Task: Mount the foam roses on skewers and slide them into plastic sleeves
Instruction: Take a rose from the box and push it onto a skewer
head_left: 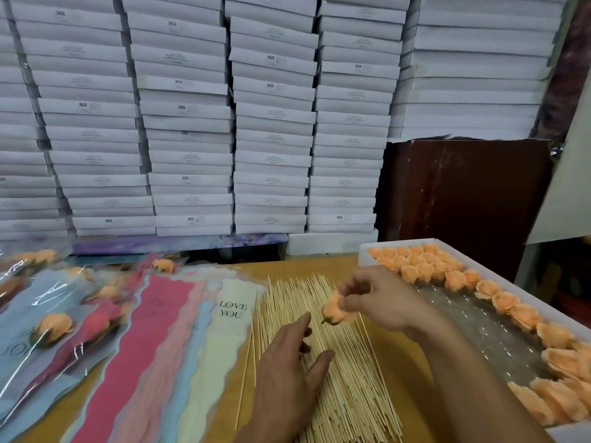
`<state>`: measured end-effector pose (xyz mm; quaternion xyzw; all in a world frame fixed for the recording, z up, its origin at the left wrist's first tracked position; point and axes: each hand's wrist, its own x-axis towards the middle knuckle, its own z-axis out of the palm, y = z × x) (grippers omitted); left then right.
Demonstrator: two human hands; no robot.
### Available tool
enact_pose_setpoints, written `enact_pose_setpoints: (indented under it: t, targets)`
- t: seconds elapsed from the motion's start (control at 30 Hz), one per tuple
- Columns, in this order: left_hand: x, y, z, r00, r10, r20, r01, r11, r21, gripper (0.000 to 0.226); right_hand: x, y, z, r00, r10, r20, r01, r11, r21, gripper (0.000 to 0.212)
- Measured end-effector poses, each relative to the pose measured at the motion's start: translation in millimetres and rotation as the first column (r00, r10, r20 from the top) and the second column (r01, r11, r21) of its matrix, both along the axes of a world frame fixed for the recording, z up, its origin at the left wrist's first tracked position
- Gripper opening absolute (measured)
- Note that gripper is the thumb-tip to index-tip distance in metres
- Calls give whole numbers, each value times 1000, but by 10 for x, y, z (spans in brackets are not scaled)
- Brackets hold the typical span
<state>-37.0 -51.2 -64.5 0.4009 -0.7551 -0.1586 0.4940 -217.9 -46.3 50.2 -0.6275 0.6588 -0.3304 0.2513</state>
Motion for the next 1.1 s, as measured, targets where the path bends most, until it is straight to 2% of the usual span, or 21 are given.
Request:
enact_pose_setpoints:
  t: [0.1,0.33,0.4,0.47,0.5,0.53,0.6,0.63,0.7,0.97,1.1]
  targets:
    - [9,4,25,1000,-13,-10,13,1000,-16,63,170,35,-62,999,46,-25,-45,999,31,9]
    - [19,12,66,999,-25,-30,25,999,-24,36,291,25,-157,995,81,-52,-78,995,70,5]
    - [20,10,80,999,-12,-48,12,1000,-18,24,278,14,-162,995,100,-10,-98,990,104,6]
    - [26,4,91,997,11,-82,-11,1000,6,16,224,-59,-181,998,51,45,-57,988,144,16]
    - [33,0,95,995,28,-100,-25,999,27,14,175,-135,-207,1000,-27,10,26,989,143,21]
    - [44,-2,98,992,43,-116,-38,998,49,15,111,-233,-243,987,-130,-94,140,983,115,24]
    - [66,-10,101,988,66,-138,-53,994,97,19,-35,-401,-362,876,-309,-370,349,936,44,23]
    - [78,-14,101,987,75,-145,-56,990,127,20,-86,-459,-428,827,-349,-440,407,913,41,23]
    - [91,-22,101,983,83,-161,-54,983,178,21,-174,-558,-550,798,-353,-488,454,885,102,22]
    - [107,-18,115,983,79,-168,-44,978,203,24,-284,-719,-635,838,-378,-393,481,853,204,15]
    - [142,-19,127,977,85,-195,-42,975,216,28,-253,-656,-635,841,-416,-345,492,854,169,22]
